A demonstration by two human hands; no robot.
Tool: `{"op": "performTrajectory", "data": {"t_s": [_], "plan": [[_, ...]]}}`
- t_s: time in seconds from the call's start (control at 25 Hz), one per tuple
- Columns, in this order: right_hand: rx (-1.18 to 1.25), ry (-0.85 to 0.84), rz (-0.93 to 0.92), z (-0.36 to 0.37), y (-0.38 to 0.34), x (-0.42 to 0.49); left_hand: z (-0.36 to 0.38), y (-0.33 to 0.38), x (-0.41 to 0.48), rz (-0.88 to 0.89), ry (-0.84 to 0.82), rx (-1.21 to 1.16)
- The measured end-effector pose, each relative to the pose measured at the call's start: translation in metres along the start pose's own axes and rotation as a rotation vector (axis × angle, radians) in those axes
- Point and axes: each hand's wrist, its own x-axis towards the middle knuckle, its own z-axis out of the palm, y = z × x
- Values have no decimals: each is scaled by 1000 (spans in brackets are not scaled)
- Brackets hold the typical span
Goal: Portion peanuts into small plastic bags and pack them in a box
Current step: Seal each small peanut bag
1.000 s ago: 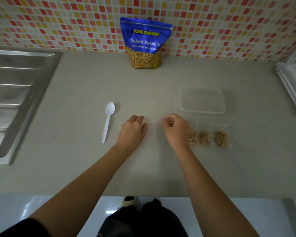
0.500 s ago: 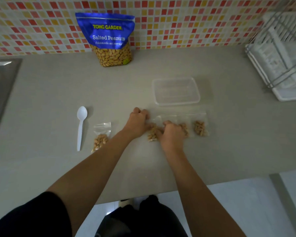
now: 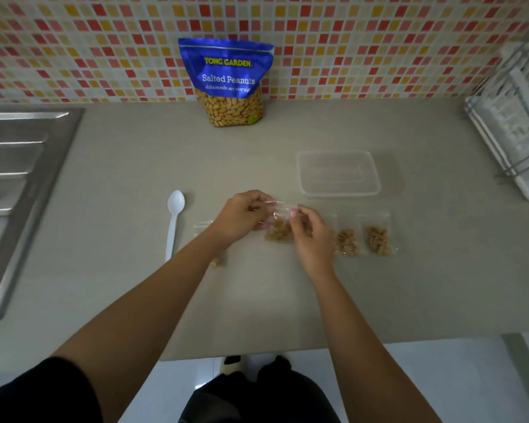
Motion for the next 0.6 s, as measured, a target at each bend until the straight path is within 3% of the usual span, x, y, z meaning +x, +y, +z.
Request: {"op": "performTrajectory", "data": {"t_s": [0.16, 0.28, 0.4, 0.6], "plan": [[265, -29, -45, 11, -25, 0, -24, 30, -15, 60, -32, 122], [367, -101, -78, 20, -39, -2, -36, 46, -23, 321, 58, 527], [376, -118, -121, 29, -47, -7, -45, 55, -26, 497, 78, 821], [221, 72, -180, 43, -53, -17, -41, 54, -29, 490, 127, 938]]}}
